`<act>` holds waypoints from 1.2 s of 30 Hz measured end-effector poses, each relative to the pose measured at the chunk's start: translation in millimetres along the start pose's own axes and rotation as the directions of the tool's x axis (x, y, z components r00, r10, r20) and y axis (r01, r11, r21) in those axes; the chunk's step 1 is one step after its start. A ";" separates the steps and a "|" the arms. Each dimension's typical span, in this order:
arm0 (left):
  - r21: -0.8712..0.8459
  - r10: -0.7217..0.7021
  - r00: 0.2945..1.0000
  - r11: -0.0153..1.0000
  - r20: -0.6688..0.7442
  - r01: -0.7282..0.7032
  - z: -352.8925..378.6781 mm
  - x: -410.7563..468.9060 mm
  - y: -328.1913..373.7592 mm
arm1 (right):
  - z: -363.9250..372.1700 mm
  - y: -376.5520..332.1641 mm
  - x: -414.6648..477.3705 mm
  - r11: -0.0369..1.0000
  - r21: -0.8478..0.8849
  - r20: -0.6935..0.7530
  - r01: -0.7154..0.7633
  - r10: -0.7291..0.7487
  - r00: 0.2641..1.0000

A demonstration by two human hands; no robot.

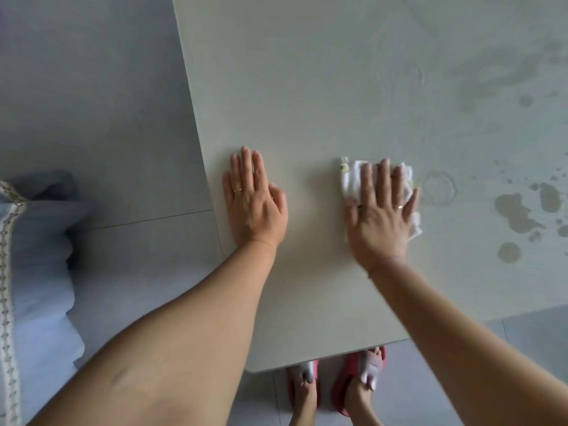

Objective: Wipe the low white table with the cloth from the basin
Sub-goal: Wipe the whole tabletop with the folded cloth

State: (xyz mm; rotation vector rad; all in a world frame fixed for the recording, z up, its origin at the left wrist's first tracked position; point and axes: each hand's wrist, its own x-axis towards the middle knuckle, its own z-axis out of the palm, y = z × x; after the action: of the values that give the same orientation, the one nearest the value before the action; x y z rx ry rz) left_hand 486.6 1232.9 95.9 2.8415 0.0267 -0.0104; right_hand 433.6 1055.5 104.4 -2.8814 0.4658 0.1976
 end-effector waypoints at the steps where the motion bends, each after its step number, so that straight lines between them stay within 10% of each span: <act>1: 0.001 0.000 1.000 1.000 -0.003 0.000 0.5 0.0 -0.3 | 5.0 -13.9 -18.8 1.000 -0.001 0.000 0.028 -0.028 1.000; 6: 0.007 0.002 1.000 1.000 -0.010 -0.002 -1.7 -0.9 -0.4 | 13.0 -6.6 -90.0 0.855 -0.005 0.089 0.519 -0.517 0.851; 14: 0.036 0.089 0.996 0.995 -0.022 -0.089 -12.9 -30.5 5.6 | 7.9 16.7 -83.1 0.999 0.043 0.023 0.030 -0.031 0.999; 22: -0.071 -0.037 0.999 0.997 0.040 0.039 -4.8 -150.4 19.8 | 11.7 49.3 -141.2 0.828 -0.035 0.088 0.560 -0.556 0.827; 29: 0.056 -0.026 0.998 0.998 0.065 0.023 5.4 -152.9 18.4 | 5.1 65.7 -130.4 1.000 0.010 -0.009 0.022 -0.022 1.000; 36: 0.089 -0.019 0.998 0.996 0.053 0.014 3.8 -153.6 17.6 | 4.8 89.2 -152.3 0.831 -0.048 0.104 0.555 -0.548 0.830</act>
State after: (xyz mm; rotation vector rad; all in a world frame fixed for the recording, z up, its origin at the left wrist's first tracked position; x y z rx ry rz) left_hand 333.4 1212.3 99.0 2.9283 0.0388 -0.0932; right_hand 261.0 1018.9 108.1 -2.9185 -0.4112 0.2405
